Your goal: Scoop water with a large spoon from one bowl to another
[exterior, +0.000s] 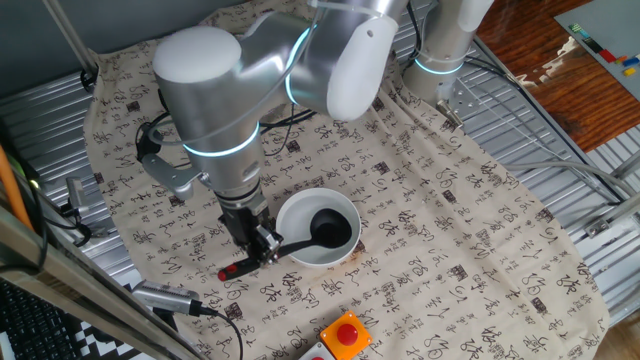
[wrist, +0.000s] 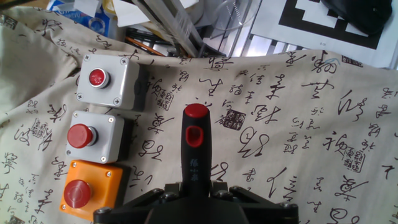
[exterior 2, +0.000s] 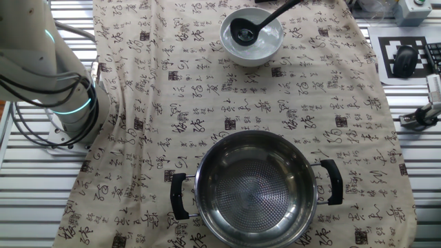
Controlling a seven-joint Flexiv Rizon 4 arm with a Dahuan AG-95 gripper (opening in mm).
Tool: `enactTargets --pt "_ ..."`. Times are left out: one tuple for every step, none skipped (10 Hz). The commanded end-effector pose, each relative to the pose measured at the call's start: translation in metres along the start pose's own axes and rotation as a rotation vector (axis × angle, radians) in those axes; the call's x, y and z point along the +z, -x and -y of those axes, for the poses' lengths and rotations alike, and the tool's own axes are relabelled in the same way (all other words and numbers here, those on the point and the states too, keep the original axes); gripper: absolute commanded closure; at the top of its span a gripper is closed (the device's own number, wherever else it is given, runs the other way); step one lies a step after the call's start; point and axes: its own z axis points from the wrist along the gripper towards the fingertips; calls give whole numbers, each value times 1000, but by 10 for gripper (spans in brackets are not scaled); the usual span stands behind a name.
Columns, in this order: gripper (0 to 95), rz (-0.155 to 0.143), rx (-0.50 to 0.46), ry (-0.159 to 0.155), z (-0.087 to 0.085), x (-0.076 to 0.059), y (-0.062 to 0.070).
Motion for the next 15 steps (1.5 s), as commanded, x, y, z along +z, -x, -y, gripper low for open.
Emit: enactTargets --pt "950 2 1 3 1 -1 -1" --pt "950 5 -3 12 1 -2 -1" --pt "950 6 -3 17 1 -3 -2" --pt "950 9 -3 28 1 -4 -3" --pt "950 10 -3 32 0 -5 -3" --pt "950 13 -3 40 0 -5 -3" --pt "950 14 -4 44 0 -5 -3" --pt "950 16 -6 49 0 -6 -3" --pt "950 19 -7 58 -1 -6 -3" --pt "950 24 -7 69 -1 -6 -3" --pt "950 27 -3 78 -1 -6 -3" --pt "950 28 -2 81 -1 -6 -3" --pt "950 29 -3 84 -1 -6 -3" --pt "950 29 -4 83 -1 -6 -3" --pt "950 28 -3 83 -1 -6 -3"
